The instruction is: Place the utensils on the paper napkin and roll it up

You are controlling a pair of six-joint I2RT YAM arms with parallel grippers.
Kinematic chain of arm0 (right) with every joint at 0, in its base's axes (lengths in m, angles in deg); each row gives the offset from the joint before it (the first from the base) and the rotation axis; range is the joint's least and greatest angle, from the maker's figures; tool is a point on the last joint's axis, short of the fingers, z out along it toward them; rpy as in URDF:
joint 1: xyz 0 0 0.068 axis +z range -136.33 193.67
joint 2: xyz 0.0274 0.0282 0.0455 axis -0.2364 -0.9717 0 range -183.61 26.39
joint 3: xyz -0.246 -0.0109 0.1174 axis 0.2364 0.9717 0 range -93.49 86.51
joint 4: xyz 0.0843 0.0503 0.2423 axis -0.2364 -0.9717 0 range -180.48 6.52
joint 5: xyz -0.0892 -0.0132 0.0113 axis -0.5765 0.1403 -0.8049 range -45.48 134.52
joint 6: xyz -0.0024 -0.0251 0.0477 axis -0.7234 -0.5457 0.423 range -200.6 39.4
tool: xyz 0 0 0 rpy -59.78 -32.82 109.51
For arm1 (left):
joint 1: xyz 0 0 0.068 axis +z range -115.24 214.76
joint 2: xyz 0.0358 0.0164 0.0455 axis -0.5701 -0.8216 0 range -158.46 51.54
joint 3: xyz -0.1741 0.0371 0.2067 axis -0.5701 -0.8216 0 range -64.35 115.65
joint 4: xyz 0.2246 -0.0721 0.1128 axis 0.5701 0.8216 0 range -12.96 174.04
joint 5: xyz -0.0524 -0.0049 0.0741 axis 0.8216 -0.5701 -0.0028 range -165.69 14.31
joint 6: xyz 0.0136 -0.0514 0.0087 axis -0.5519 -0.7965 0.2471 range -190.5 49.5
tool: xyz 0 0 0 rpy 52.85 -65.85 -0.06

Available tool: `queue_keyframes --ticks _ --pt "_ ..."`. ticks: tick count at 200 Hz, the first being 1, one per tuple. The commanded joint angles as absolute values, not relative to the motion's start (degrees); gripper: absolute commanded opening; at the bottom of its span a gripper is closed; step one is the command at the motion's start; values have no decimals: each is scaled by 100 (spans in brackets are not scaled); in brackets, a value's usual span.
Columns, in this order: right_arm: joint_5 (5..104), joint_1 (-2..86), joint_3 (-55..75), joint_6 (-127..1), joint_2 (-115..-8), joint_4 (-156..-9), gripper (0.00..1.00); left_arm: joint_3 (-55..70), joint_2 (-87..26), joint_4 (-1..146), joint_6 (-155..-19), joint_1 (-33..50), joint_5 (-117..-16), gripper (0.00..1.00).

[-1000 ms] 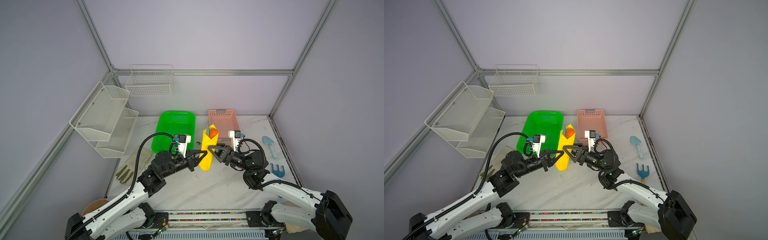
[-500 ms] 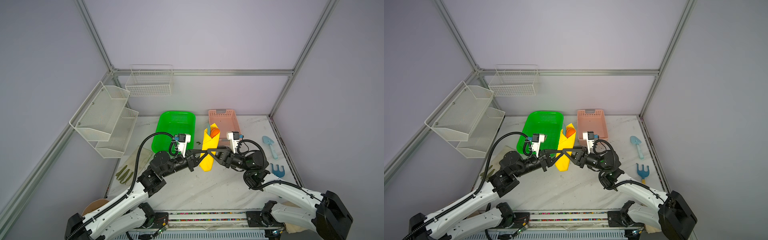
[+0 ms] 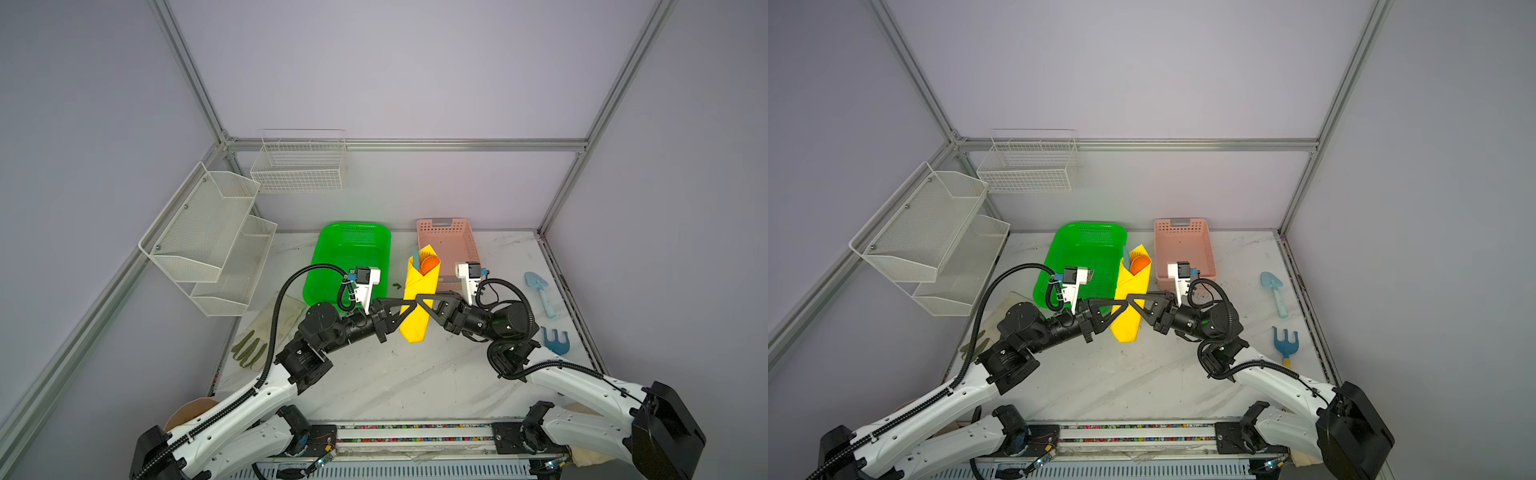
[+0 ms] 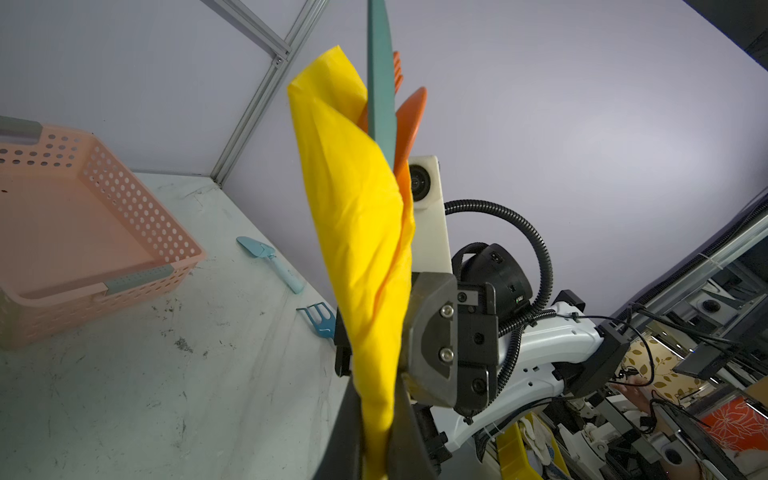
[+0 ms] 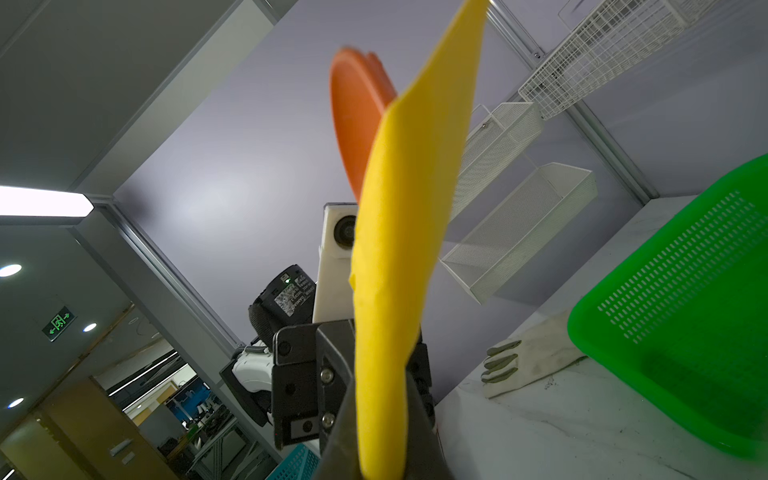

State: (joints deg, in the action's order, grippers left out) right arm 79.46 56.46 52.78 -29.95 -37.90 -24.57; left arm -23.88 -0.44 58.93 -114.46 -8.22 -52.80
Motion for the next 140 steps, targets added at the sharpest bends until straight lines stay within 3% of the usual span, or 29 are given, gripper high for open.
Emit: queue_keyframes --ticks 1,21,41,101,110,140 --pt "8083 5674 5338 -2879 -3759 -2038 0 -2638 -49 5776 -11475 -787 -5098 11" --pt "8043 5674 5354 -2856 -3790 -2042 0 -2655 0 5795 -11482 -756 -5162 35" --pt "7952 5674 5358 -2848 -3830 -2068 0 -2638 101 5869 -11488 -718 -5170 48" --pt "7694 5674 5314 -2818 -3891 -2307 0 -2572 602 6541 -11272 -613 -5356 65" --pt "7660 5674 5295 -2835 -3863 -2390 0 -2543 677 6764 -11204 -578 -5447 74" --pt "7629 5674 5206 -2952 -3873 -2539 0 -2638 823 6913 -11189 -489 -5718 75"
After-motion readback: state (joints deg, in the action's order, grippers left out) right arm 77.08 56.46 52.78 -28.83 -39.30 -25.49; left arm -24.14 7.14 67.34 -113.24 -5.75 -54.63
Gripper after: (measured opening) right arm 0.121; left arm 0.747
